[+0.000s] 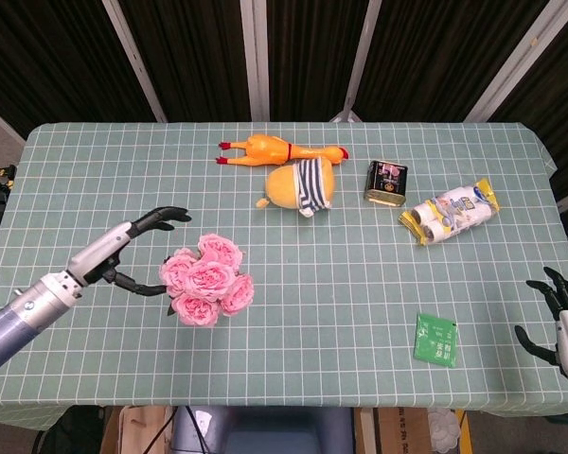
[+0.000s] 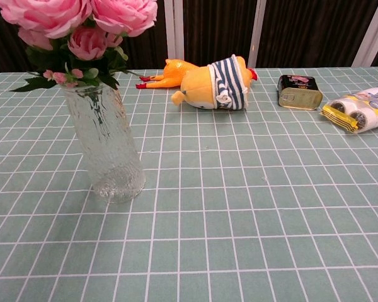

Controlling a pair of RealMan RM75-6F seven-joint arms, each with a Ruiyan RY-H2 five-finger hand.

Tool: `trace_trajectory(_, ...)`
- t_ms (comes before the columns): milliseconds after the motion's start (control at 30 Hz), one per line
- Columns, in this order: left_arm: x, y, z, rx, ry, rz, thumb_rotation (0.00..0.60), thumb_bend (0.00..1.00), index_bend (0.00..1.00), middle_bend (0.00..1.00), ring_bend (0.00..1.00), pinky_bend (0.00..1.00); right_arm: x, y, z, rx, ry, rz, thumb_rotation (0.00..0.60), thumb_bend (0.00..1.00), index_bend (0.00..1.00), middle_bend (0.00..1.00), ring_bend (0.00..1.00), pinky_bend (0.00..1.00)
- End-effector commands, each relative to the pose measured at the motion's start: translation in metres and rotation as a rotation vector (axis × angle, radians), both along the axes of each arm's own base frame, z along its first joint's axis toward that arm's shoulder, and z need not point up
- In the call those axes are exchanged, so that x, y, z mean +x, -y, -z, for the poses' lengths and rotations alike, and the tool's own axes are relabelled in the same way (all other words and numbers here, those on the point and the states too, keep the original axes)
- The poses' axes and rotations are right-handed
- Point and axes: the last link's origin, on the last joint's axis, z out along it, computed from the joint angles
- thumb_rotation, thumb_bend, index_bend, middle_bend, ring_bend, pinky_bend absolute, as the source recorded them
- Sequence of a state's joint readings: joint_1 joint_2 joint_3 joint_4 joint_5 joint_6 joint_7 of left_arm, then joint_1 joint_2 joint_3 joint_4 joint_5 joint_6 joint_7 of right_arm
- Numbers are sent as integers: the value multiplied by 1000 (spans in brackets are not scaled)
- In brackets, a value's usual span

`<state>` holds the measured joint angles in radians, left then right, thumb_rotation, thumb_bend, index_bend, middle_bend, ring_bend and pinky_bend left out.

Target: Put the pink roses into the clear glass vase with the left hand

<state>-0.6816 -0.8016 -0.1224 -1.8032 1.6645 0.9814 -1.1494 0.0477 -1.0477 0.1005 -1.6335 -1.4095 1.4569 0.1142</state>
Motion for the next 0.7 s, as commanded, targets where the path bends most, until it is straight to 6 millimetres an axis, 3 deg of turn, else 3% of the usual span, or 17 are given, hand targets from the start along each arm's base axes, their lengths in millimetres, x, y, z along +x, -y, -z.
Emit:
trace_trajectory(33, -25, 4, -17, 39, -38, -67, 600, 158, 101, 115, 0, 141, 0, 0, 0, 1, 2, 0, 600, 307, 252, 111, 132, 36)
trace_trajectory(200, -60, 20, -38, 208, -164, -127, 600, 152, 100, 133, 0, 139, 1, 0, 1, 4, -10, -7, 600, 308, 252, 111, 132, 36)
trace_trajectory(333, -89, 49, -50, 461, -349, -135, 600, 152, 114, 132, 0, 135, 4, 0, 4, 12, -15, -23, 600, 308, 252, 111, 132, 36)
trace_trajectory(433, -109, 83, -46, 615, -465, -167, 600, 152, 123, 128, 0, 130, 6, 0, 5, 20, -28, -41, 600, 308, 252, 111, 132, 36)
trace_trajectory(567, -131, 126, -34, 652, -589, -213, 600, 152, 132, 124, 0, 119, 9, -3, 3, 23, -29, -66, 600, 308, 252, 111, 132, 23)
trace_trajectory(700, -145, 148, -35, 673, -651, -267, 600, 162, 145, 123, 0, 110, 13, -6, 1, 22, -38, -93, 600, 308, 252, 111, 132, 22)
